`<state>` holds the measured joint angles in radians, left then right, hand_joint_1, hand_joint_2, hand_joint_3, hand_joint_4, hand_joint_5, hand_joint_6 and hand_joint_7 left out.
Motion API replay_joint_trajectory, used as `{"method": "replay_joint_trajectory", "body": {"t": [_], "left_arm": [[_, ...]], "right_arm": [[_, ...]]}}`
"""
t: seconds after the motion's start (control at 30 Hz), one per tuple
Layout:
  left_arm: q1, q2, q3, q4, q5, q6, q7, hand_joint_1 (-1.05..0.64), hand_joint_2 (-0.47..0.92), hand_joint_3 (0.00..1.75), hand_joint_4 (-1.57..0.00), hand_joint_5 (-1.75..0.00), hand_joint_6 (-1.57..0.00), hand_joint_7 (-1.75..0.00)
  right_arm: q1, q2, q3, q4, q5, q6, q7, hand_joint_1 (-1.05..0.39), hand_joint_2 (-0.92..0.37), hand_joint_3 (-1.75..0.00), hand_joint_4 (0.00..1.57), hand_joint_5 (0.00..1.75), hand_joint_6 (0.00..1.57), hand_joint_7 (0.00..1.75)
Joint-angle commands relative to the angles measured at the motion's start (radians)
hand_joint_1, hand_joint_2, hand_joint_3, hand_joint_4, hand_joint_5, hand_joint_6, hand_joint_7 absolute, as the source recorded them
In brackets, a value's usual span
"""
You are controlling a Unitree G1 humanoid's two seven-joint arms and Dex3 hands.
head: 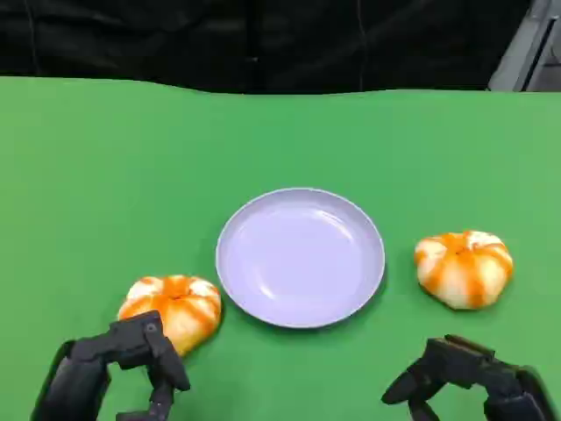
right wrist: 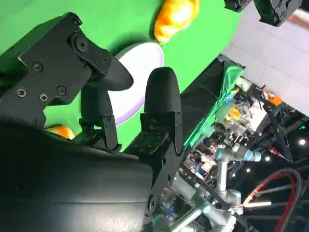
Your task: Grasp the bread from the table and place it into the plate.
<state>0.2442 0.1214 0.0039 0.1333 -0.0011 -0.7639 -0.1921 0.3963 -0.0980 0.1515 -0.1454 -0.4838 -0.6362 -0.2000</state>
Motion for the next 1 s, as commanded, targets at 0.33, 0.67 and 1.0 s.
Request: {"method": "replay_joint_trajectory", "body": {"t": [0.33, 0.67, 1.0], "left_arm": [[-0.008, 0.022, 0.013, 0.0, -0.007, -0.017, -0.001, 0.06, 0.35, 1.41, -0.9, -1.61, -0.88, -1.39], [-0.017, 0.025, 0.017, 0.018, 0.005, -0.044, 0.004, 0.08, 0.34, 1.41, -0.89, -1.59, -0.88, -1.38], [-0.028, 0.021, 0.037, 0.046, 0.052, -0.075, 0.034, -0.02, 0.6, 0.82, -0.63, -0.93, -0.74, -0.55]], "right_arm": [[0.004, -0.011, 0.006, -0.014, -0.001, 0.023, 0.005, -0.05, -0.32, -1.29, 0.79, 1.39, 0.84, 1.07], [0.002, -0.013, 0.01, -0.017, 0.002, 0.028, 0.008, -0.04, -0.32, -1.28, 0.8, 1.38, 0.84, 1.06], [0.001, -0.012, 0.015, -0.015, -0.004, 0.031, 0.006, -0.05, -0.33, -1.28, 0.78, 1.39, 0.83, 1.06]]}}
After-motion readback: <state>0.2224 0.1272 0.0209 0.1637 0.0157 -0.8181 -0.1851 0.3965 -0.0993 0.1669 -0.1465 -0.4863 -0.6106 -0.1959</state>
